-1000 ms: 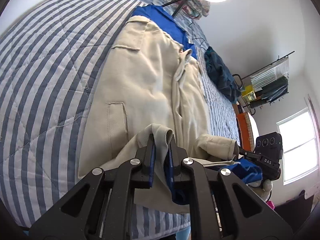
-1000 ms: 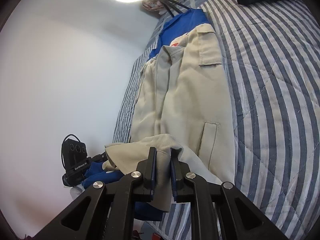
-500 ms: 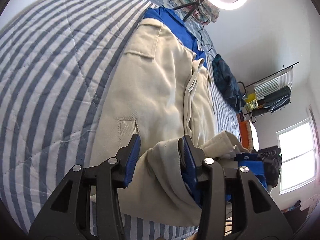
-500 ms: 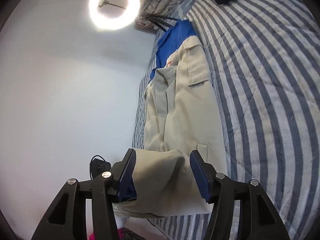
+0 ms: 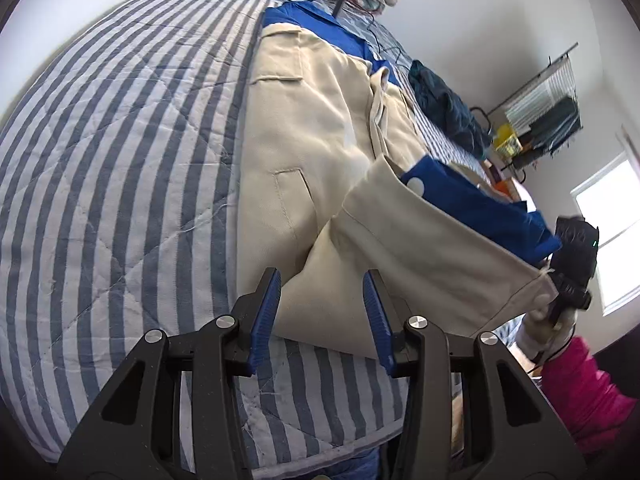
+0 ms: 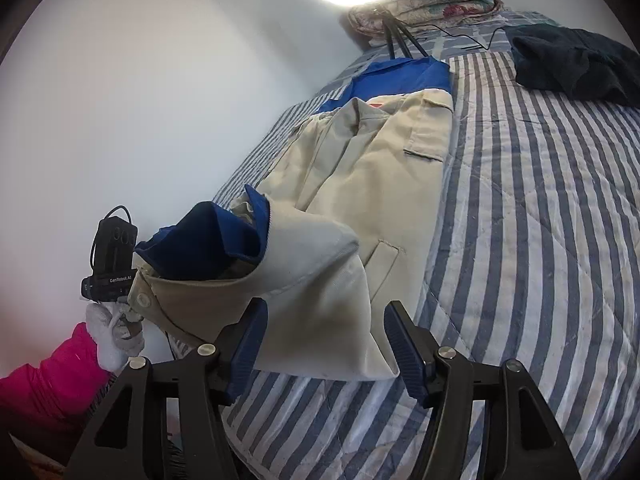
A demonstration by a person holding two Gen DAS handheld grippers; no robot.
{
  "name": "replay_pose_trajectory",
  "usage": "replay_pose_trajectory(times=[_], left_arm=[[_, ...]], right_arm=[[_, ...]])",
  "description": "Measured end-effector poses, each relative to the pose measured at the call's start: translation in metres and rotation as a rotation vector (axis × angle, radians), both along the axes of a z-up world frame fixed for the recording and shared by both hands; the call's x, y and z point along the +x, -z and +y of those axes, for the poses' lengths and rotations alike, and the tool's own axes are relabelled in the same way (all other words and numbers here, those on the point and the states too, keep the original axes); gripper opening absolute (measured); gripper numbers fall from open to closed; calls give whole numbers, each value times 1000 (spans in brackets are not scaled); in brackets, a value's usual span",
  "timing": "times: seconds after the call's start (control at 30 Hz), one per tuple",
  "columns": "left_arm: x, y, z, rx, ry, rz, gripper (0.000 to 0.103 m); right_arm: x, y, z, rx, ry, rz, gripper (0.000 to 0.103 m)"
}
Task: Fold large clothes
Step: 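Lift the hem with both grippers and fold it toward the blue collar, then lay the folded hem down over the jacket back with both grippers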
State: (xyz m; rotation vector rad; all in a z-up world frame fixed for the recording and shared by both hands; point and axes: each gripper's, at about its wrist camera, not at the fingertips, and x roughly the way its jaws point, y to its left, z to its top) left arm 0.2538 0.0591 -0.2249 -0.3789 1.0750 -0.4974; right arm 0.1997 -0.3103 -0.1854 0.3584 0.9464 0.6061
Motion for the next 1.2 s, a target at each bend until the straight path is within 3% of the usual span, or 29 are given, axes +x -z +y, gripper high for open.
replay_pose_trajectory(times=[0.4,0.43,0.5,0.6,0.67,0.73,0.87,0.97,1.03,1.13,1.2], left_arm=[[20,24,-35,39,88,34,42],[19,23,-37,52,92,25,40],[16,20,-41,63,106,14,24],[12,15,-41,65,107,-7,9],[7,10,-40,62,103,-24,7],[-1,1,-38,52,89,-65,6],[-16,-10,-20,1,3,-118,1],[-15,0,9,-65,-139,-65,0],[-10,15,29,-67,-242,5,0],[-6,27,43,-151,-230,62,0],[-7,20,38,-119,-189,43,0]], right_arm=[[17,30,11,19,-12,75,63],[17,32,14,18,-17,75,61],[18,34,18,24,-35,76,57],[20,39,30,11,-73,85,42],[18,39,34,1,-84,85,31],[16,35,33,25,-81,78,20],[12,25,22,134,-73,86,11],[12,31,12,174,-54,119,8],[13,44,5,184,-13,177,6],[14,57,-3,218,37,236,6],[13,51,-1,189,22,222,7]])
